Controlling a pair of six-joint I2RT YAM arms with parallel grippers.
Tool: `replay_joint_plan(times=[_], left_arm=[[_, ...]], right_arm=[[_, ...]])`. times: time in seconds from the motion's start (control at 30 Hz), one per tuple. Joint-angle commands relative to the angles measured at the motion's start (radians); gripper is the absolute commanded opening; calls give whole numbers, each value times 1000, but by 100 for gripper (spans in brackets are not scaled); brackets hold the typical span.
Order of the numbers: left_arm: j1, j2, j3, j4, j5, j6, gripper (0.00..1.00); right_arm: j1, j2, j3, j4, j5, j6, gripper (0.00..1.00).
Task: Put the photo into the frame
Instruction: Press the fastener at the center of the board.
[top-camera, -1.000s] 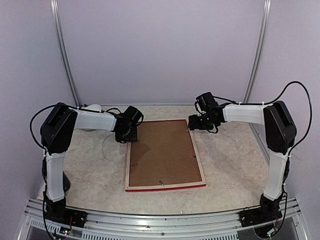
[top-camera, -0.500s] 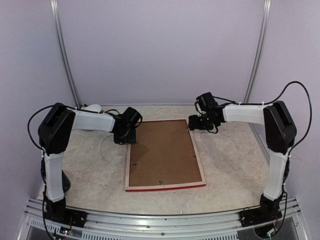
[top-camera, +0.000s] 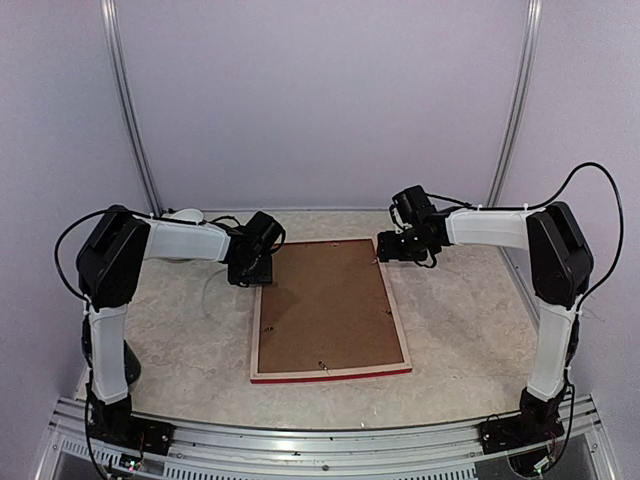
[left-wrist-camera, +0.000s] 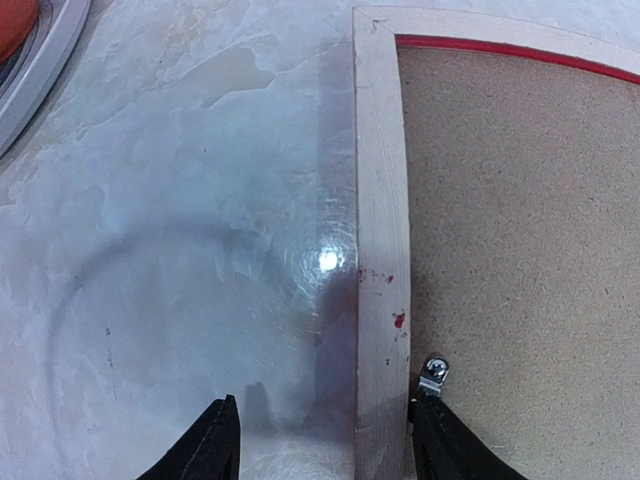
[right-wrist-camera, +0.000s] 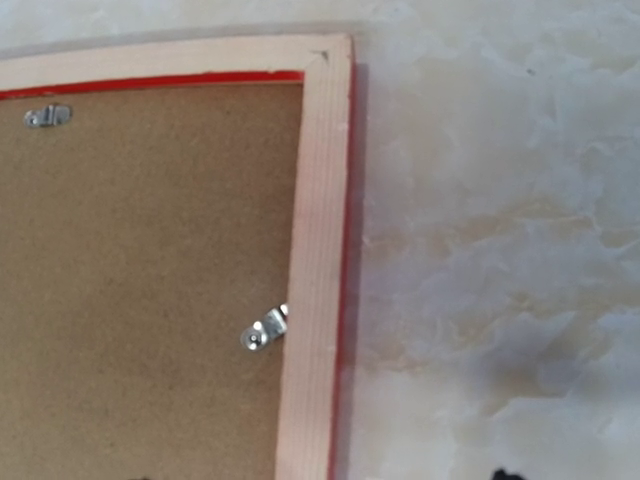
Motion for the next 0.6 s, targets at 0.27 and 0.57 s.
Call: replay_joint_plan(times=[0.27, 0.57], left_arm=[[3, 24, 15, -13, 2, 9, 58], [0, 45, 9, -14, 24, 14, 58]], right_arm=[[3, -29, 0, 15, -4, 1, 73], [3, -28, -1, 14, -4, -1, 73]])
